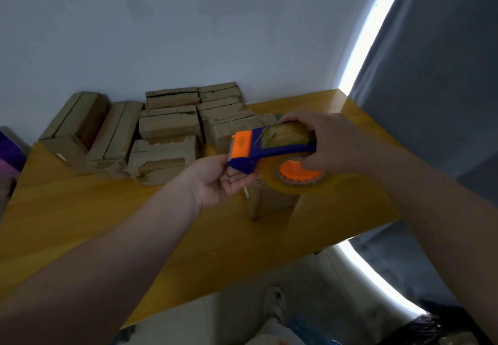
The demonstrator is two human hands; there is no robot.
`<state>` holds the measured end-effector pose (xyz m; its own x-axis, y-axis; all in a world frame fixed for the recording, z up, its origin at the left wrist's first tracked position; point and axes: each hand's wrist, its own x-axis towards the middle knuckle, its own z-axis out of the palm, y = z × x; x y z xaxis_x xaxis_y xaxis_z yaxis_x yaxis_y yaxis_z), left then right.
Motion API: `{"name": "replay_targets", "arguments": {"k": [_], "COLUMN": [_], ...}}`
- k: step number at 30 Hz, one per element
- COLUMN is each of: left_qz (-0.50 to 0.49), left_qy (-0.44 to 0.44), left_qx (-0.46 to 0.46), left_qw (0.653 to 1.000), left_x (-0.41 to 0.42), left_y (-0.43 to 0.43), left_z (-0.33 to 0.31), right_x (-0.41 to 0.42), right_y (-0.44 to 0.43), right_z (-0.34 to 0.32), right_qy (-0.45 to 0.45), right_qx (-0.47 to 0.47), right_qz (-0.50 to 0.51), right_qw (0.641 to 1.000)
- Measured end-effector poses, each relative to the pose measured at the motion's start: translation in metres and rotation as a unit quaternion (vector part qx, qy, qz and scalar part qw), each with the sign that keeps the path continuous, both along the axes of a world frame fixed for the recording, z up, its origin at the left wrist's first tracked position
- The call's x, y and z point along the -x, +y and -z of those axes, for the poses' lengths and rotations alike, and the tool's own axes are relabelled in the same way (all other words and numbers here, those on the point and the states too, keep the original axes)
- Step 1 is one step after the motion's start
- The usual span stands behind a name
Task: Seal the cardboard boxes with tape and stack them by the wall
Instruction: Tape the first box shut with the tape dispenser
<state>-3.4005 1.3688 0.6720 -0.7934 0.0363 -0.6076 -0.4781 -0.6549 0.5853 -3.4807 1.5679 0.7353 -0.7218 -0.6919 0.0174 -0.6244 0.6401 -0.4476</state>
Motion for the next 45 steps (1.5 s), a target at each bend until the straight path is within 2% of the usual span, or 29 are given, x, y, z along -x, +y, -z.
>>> {"name": "replay_targets", "arguments": {"k": [8, 13, 19, 23, 25, 27, 33, 37, 41, 43, 45], "left_qz": [0.046, 0.033, 0.018, 0.015, 0.016, 0.019, 0.004, -0.015, -0.073, -0.095, -0.078], "left_qy": [-0.009, -0.026, -0.025, -0.012, -0.011, -0.013, 0.006, 0.015, -0.01, -0.022, -0.024], "left_qx": [0.121, 0.118, 0.185, 0.184, 0.214, 0.25, 0.274, 0.303, 0.358, 0.383, 0.41], "left_qw": [0.992, 0.992, 0.982, 0.983, 0.977, 0.968, 0.962, 0.953, 0.931, 0.919, 0.908], "left_x": [0.034, 0.052, 0.059, 0.055, 0.052, 0.049, 0.028, 0.009, -0.006, -0.015, -0.019], "left_y": [0.024, 0.044, 0.043, 0.035, 0.028, 0.02, 0.009, 0.007, -0.014, -0.023, -0.019], "left_z": [0.013, 0.023, 0.027, 0.018, 0.015, 0.014, 0.017, 0.023, 0.028, 0.034, 0.042], "right_x": [0.04, 0.065, 0.073, 0.063, 0.053, 0.044, 0.025, 0.016, 0.017, 0.022, 0.025], "right_y": [0.017, 0.034, 0.038, 0.033, 0.029, 0.025, 0.019, 0.015, 0.027, 0.038, 0.046], "right_z": [0.008, 0.024, 0.037, 0.044, 0.051, 0.056, 0.038, 0.031, 0.032, 0.032, 0.031], "right_qy": [-0.028, -0.071, -0.133, -0.164, -0.191, -0.18, -0.107, -0.058, -0.053, -0.024, 0.005], "right_qx": [-0.006, 0.011, 0.071, 0.116, 0.151, 0.159, 0.046, -0.047, -0.06, -0.097, -0.143], "right_qz": [-0.024, 0.007, 0.052, 0.079, 0.101, 0.107, 0.017, -0.049, -0.066, -0.057, -0.052], "right_qw": [0.999, 0.997, 0.987, 0.976, 0.965, 0.965, 0.993, 0.996, 0.995, 0.993, 0.988]}}
